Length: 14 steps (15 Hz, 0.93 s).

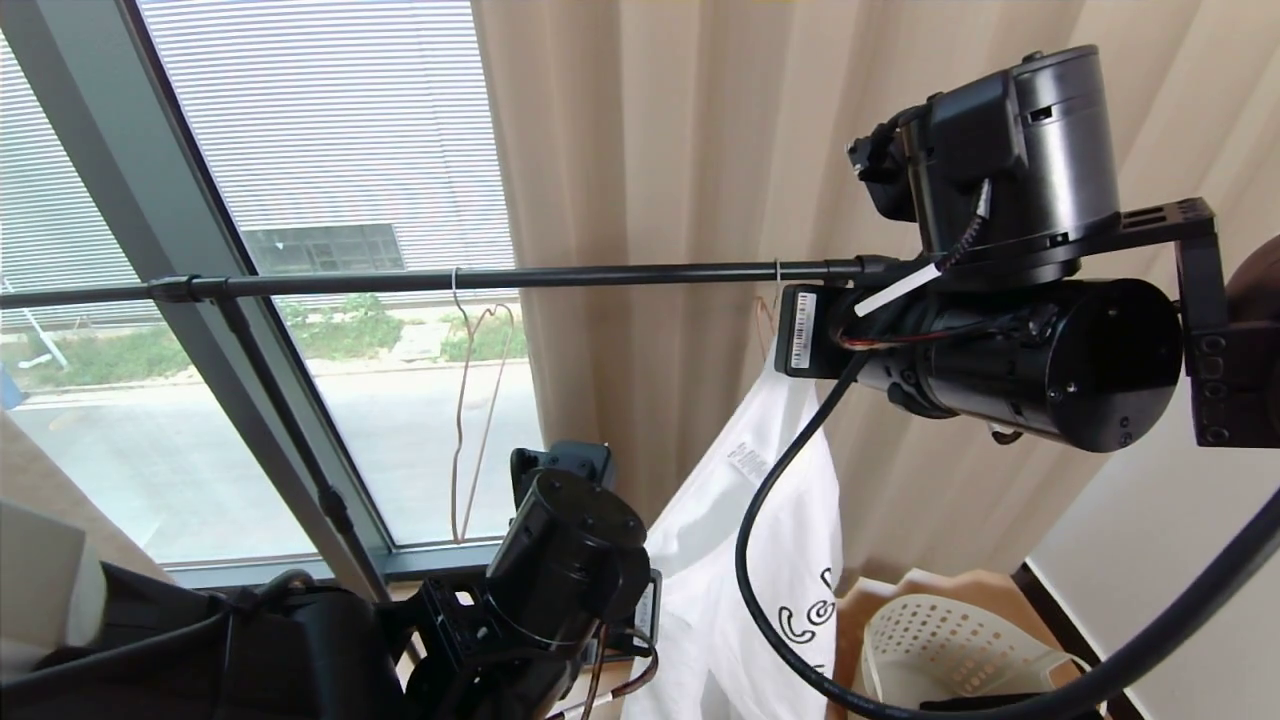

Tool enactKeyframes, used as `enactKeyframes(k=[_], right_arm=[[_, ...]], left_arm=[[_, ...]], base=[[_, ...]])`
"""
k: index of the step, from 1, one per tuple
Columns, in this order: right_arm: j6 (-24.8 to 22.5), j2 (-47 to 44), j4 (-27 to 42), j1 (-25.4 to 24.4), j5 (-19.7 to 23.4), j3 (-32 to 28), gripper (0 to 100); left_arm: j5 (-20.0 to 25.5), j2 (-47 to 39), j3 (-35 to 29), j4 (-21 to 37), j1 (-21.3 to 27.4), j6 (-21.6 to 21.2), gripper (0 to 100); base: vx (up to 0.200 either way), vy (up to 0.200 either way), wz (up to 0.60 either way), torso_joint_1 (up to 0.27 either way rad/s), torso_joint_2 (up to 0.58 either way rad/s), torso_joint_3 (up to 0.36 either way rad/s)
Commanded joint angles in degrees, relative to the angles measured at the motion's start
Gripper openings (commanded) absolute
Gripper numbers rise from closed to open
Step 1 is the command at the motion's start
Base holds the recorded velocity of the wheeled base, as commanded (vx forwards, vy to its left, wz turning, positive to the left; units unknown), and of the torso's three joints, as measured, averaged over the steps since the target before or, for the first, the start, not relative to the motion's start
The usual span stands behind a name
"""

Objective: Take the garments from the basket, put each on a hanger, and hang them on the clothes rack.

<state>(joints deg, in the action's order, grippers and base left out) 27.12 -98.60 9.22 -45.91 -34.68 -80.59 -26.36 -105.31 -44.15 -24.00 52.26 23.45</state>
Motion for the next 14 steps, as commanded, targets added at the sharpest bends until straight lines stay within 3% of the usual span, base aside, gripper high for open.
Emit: enactKeyframes(k=[1,3,6,8,9,11,14], right_arm=[[-0.41,1.13,0.01,2.40,-1.27,1.58,0],[-3.66,3.50,0.01,3.90,-1.27,4.57,0],[-14.91,8.77,-0.25,3.90,-0.56,12.04,0],[-22.03,10.27,-1.75,3.99,-0.47,15.29,0],[-31.08,10.88,-2.98,3.99,-0.47,16.17,0],[-41.80,11.06,-2.98,3.90,-0.74,16.17,0],[-43.12,9.65,-2.62,3.72,-0.47,15.73,0]], left_arm=[[-0.01,3.10,-0.14,-0.08,-0.32,-1.66,0],[0.34,6.70,-1.29,-0.08,-3.04,-5.17,0],[2.80,9.69,-5.50,-0.08,-8.49,-11.33,0],[5.88,11.01,-7.61,0.01,-10.07,-13.08,0],[6.84,11.10,-9.99,0.10,-11.39,-15.54,0],[6.93,11.01,-11.66,0.27,-11.92,-18.01,0],[7.02,11.18,-11.66,0.27,-11.83,-19.15,0]], base=[[0.000,0.000,0.00,0.000,0.00,0.000],[0.000,0.000,0.00,0.000,0.00,0.000],[0.000,0.000,0.00,0.000,0.00,0.000],[0.000,0.000,0.00,0.000,0.00,0.000],[0.000,0.000,0.00,0.000,0.00,0.000],[0.000,0.000,0.00,0.000,0.00,0.000],[0.000,0.000,0.00,0.000,0.00,0.000]])
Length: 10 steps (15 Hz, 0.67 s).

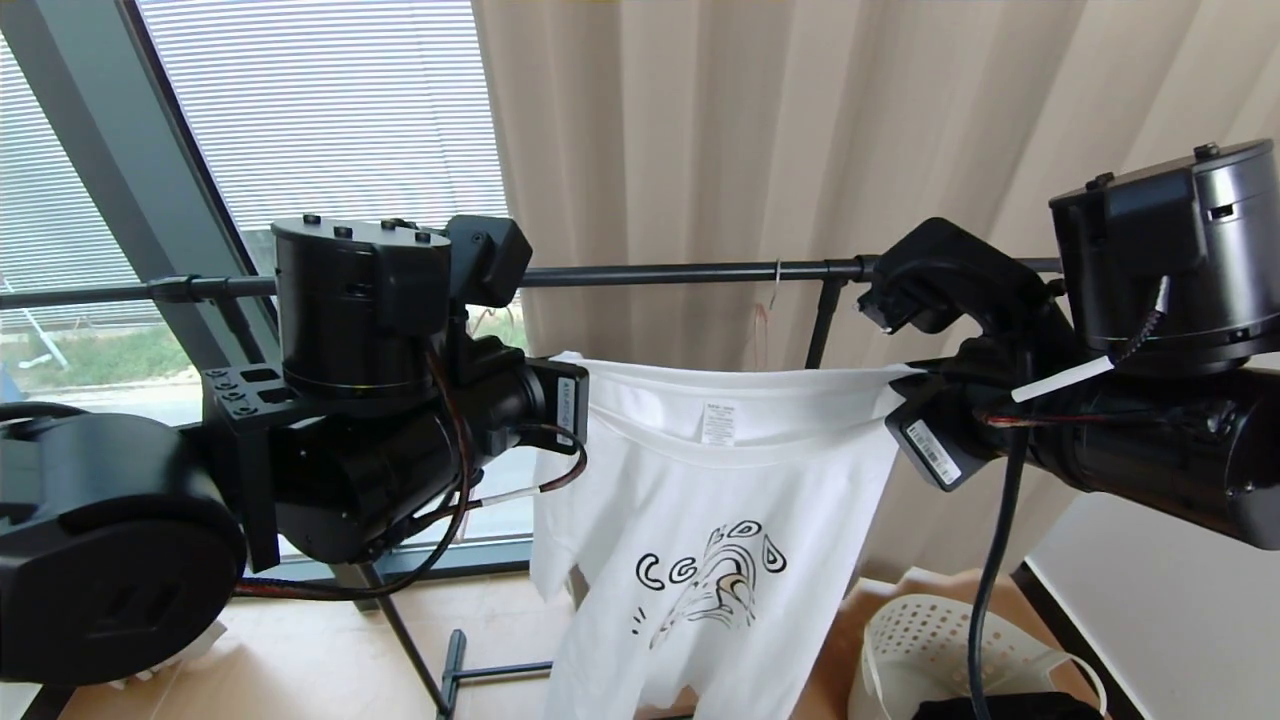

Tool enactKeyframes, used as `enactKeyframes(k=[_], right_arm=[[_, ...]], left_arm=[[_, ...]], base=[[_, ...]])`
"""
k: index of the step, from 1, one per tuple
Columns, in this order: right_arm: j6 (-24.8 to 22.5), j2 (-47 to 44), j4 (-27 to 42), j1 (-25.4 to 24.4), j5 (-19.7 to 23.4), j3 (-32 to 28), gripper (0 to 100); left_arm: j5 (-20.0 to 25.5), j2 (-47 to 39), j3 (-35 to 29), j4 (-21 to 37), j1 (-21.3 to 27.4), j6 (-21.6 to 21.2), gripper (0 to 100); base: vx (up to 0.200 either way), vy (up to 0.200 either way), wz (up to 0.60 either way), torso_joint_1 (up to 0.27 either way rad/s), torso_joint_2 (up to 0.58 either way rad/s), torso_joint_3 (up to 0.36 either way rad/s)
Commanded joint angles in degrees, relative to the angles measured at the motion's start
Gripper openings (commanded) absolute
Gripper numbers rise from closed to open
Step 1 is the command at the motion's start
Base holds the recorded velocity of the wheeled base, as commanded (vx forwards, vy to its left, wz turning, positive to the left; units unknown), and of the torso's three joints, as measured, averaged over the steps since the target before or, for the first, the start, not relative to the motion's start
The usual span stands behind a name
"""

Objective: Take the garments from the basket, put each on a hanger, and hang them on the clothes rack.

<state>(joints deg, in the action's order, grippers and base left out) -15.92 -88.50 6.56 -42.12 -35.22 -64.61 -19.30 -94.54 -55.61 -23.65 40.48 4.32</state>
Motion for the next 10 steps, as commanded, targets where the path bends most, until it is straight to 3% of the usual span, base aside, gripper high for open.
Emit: enactKeyframes(k=[1,3,5,8,10], right_arm=[[-0.43,-0.27,0.38,-0.07,0.24,-0.43,0],[-0.78,2.28,8.21,-0.68,3.84,-0.69,0],[0.19,5.01,17.44,-5.96,6.30,-2.36,0],[11.17,3.16,25.17,-17.12,6.74,-6.84,0],[23.74,-3.52,27.72,-24.41,6.74,-14.58,0]], left_arm=[[0.40,0.23,-0.46,-0.08,-0.23,-0.18,0],[5.94,0.14,-1.95,-0.26,-1.99,-1.59,0],[10.07,-1.00,-5.38,-0.34,-3.04,-2.56,0],[16.05,-5.39,-14.00,-0.34,-3.31,-2.91,0],[20.18,-8.56,-19.97,-0.34,-3.48,-3.44,0]], base=[[0.000,0.000,0.00,0.000,0.00,0.000],[0.000,0.000,0.00,0.000,0.00,0.000],[0.000,0.000,0.00,0.000,0.00,0.000],[0.000,0.000,0.00,0.000,0.00,0.000],[0.000,0.000,0.00,0.000,0.00,0.000]])
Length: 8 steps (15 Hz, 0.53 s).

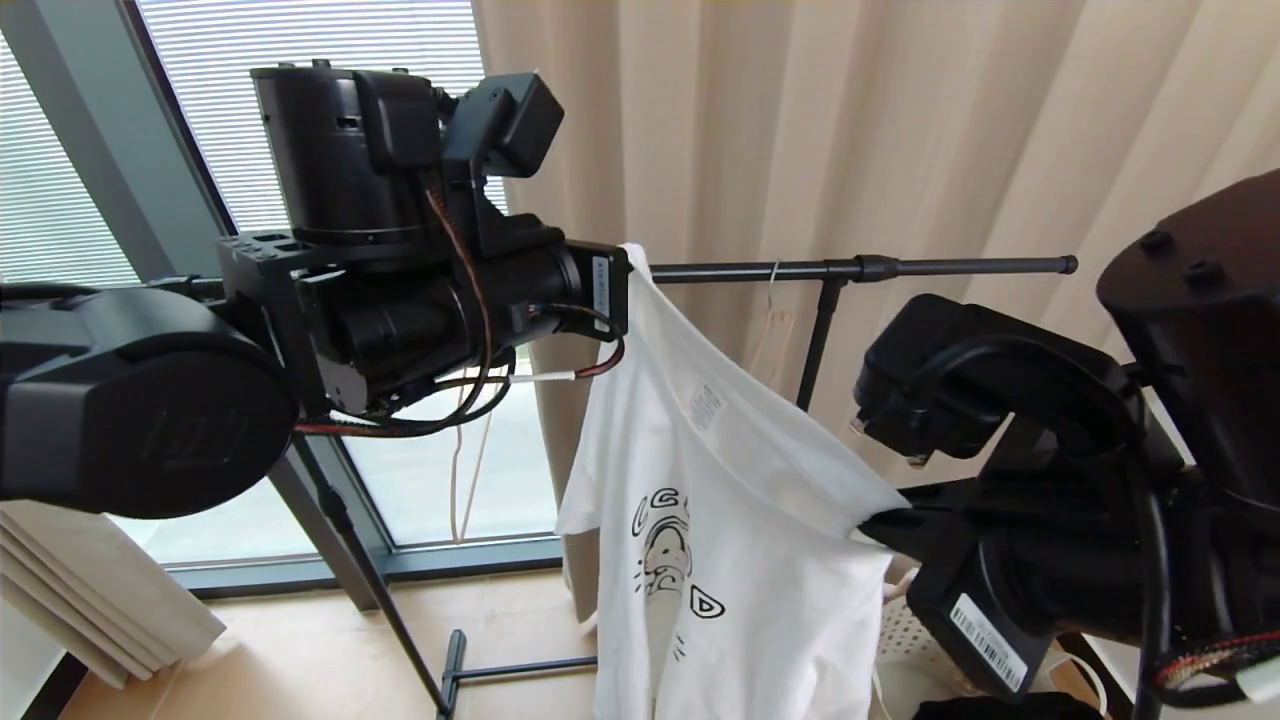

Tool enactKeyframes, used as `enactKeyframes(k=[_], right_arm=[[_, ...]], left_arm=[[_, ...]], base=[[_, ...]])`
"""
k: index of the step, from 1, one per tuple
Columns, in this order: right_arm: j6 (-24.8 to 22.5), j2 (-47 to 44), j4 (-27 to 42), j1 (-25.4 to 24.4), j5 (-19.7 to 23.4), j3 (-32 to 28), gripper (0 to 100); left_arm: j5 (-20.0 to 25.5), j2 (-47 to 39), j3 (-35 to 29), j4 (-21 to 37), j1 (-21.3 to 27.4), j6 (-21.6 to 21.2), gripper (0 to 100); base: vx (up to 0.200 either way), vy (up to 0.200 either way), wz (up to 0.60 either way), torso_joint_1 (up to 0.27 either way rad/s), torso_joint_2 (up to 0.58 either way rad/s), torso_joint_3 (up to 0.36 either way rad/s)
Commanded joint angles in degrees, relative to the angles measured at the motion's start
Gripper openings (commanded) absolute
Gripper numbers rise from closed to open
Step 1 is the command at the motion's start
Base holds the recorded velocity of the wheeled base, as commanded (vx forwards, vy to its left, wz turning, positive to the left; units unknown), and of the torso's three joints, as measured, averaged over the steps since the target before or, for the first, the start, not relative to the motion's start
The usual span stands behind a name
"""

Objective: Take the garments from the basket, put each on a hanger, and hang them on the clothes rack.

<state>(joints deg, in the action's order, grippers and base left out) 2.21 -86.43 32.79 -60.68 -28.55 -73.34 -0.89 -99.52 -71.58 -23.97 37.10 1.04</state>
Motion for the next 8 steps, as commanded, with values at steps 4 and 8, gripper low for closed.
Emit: enactKeyframes(k=[4,8], right_arm=[[22.49,-17.63,1.57,-7.69,-0.10,-18.24,0],[25.83,-14.99,1.84,-2.68,-0.54,-17.63,0]], left_arm=[[8.89,-4.27,-7.43,-0.03,-0.18,0.02,0],[8.89,-3.66,-5.67,-0.03,-1.24,0.19,0]], base=[[0.000,0.000,0.00,0.000,0.00,0.000],[0.000,0.000,0.00,0.000,0.00,0.000]])
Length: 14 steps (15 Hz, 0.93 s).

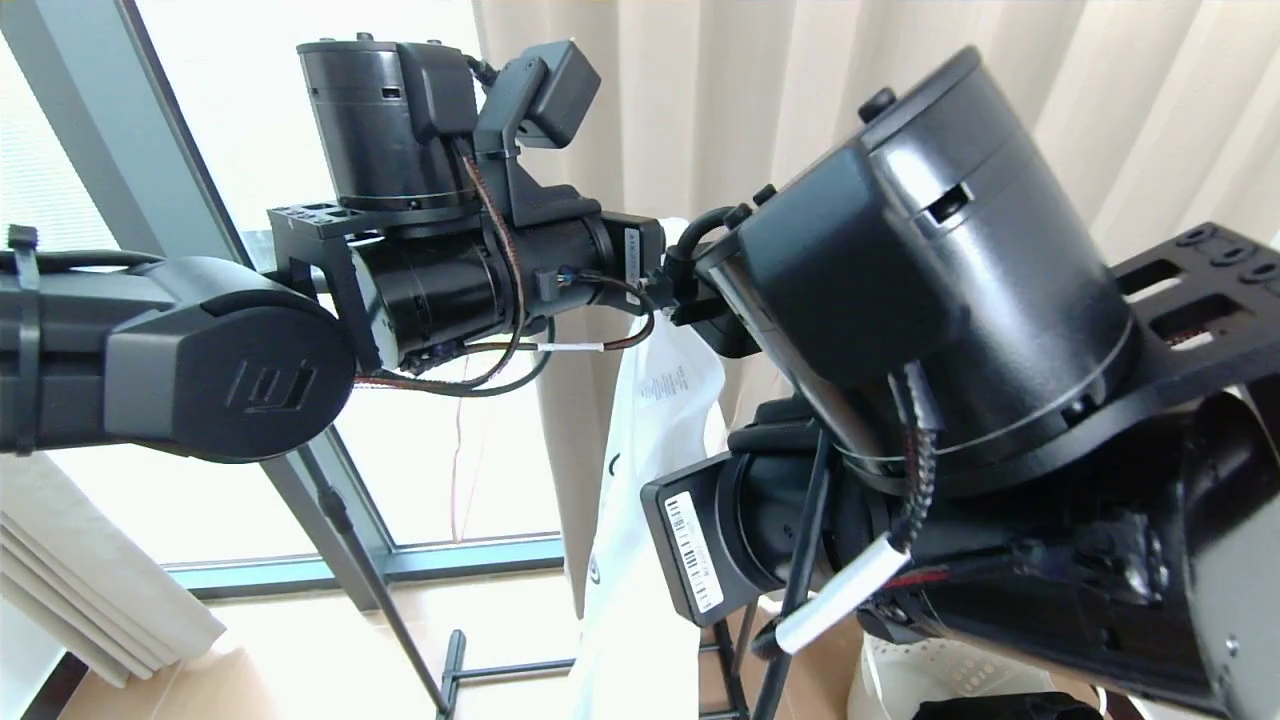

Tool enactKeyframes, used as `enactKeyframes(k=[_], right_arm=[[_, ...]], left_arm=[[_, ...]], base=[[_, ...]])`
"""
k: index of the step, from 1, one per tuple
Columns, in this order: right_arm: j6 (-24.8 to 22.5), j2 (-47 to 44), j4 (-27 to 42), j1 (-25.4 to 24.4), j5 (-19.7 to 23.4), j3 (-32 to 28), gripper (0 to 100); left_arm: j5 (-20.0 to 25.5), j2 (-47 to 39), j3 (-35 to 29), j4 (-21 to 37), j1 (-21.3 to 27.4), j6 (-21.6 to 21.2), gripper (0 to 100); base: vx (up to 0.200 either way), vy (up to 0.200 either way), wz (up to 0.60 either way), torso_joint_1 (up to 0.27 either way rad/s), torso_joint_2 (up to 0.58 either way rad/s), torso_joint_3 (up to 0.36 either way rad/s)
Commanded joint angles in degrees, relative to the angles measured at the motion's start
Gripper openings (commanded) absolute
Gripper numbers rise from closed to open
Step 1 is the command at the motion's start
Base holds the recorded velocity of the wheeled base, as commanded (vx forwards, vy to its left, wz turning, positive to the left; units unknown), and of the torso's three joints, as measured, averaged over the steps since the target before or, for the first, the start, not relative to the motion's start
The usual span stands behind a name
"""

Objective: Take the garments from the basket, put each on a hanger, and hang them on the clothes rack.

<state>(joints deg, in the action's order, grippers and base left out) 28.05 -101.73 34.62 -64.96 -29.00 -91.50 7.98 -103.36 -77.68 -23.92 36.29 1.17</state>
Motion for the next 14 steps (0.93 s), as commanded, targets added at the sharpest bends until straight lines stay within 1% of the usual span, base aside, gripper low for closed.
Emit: enactKeyframes(k=[1,2,3,4,5,6,7,8,9,10,11,12,13,14], right_arm=[[-0.37,2.06,1.77,2.91,-0.35,1.50,0],[-0.45,3.82,5.37,5.02,-0.35,1.68,0],[-0.63,4.70,7.48,6.08,-0.44,1.68,0],[-1.42,6.46,11.43,8.80,-0.44,1.59,0],[-2.91,7.16,13.10,11.88,-0.44,1.59,0],[-6.17,7.34,13.10,17.68,-0.71,1.59,0],[-7.92,6.72,12.49,21.19,-1.76,1.06,0],[-9.51,5.49,9.94,23.30,-2.64,0.01,0],[-10.30,3.64,6.60,24.36,-2.81,-1.13,0],[-10.56,1.54,3.52,25.06,-2.81,-2.54,0],[-10.30,-1.45,1.06,25.24,-2.99,-4.91,0],[-10.21,-2.60,0.27,25.24,-3.08,-6.32,0],[-10.21,-2.60,0.27,25.24,-3.08,-6.32,0],[-9.59,-7.25,-3.51,24.80,-2.90,-12.47,0]], left_arm=[[-0.07,0.62,0.69,0.28,-1.22,-0.03,0],[-0.16,1.41,1.39,0.63,-2.54,-0.29,0],[-0.16,2.20,1.57,1.51,-3.16,-0.29,0],[-0.34,3.78,1.48,5.90,-4.39,-0.29,0],[-0.43,5.45,1.04,11.17,-5.27,-0.29,0],[-0.78,8.27,-0.19,21.46,-5.71,-0.20,0],[-1.57,10.20,-0.19,26.55,-5.71,-0.20,0],[-3.24,11.69,0.16,29.98,-5.44,-0.29,0],[-4.21,13.19,0.86,32.71,-4.91,-0.20,0],[-4.21,14.77,2.36,35.87,-3.86,-0.20,0],[-4.29,16.18,4.64,39.30,-1.84,-0.12,0],[-4.29,16.70,5.52,40.62,-0.96,-0.03,0],[-4.29,16.70,5.52,40.62,-0.96,-0.03,0],[-4.29,18.37,9.39,44.57,6.95,3.49,0]], base=[[0.000,0.000,0.00,0.000,0.00,0.000],[0.000,0.000,0.00,0.000,0.00,0.000],[0.000,0.000,0.00,0.000,0.00,0.000],[0.000,0.000,0.00,0.000,0.00,0.000],[0.000,0.000,0.00,0.000,0.00,0.000],[0.000,0.000,0.00,0.000,0.00,0.000],[0.000,0.000,0.00,0.000,0.00,0.000],[0.000,0.000,0.00,0.000,0.00,0.000],[0.000,0.000,0.00,0.000,0.00,0.000],[0.000,0.000,0.00,0.000,0.00,0.000],[0.000,0.000,0.00,0.000,0.00,0.000],[0.000,0.000,0.00,0.000,0.00,0.000],[0.000,0.000,0.00,0.000,0.00,0.000],[0.000,0.000,0.00,0.000,0.00,0.000]])
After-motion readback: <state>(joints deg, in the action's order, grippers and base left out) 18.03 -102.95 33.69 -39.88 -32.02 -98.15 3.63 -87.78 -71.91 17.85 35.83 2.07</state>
